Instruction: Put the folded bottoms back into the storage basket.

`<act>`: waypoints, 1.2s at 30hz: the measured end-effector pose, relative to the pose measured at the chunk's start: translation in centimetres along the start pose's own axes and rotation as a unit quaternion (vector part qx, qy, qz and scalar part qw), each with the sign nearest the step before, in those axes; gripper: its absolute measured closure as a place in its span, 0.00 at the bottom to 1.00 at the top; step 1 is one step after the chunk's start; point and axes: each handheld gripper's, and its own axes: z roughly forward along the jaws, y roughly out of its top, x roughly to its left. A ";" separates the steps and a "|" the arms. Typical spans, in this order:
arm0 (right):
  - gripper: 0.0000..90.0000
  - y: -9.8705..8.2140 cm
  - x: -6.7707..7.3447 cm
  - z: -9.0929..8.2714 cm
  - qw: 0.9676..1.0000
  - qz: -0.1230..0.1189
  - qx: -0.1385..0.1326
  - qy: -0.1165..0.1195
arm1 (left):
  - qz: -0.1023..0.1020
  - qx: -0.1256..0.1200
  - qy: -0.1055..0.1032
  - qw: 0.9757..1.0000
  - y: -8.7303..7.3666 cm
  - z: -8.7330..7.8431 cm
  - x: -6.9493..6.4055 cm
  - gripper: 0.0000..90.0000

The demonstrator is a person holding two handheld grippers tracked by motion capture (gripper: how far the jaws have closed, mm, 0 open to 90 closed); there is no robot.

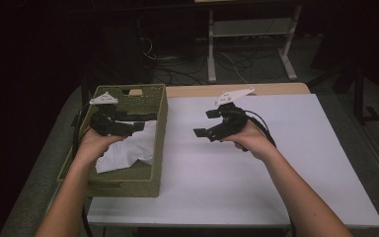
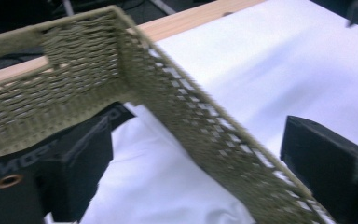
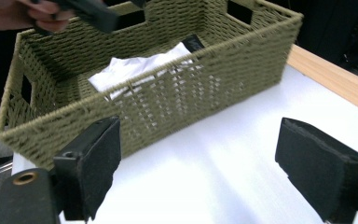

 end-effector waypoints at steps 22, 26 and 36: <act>0.01 -7.4 -0.7 -8.4 0.999 0.010 0.007 -0.048 | 0.060 -0.017 -0.092 0.994 -2.9 0.2 -7.0 0.00; 0.01 -8.7 -0.5 -9.9 0.998 0.016 0.005 -0.053 | 0.065 -0.013 -0.104 0.992 -3.3 0.3 -7.4 0.00; 0.01 -11.5 -0.3 -13.3 0.996 0.030 -0.004 -0.079 | 0.082 -0.016 -0.120 0.989 -3.6 0.3 -8.1 0.00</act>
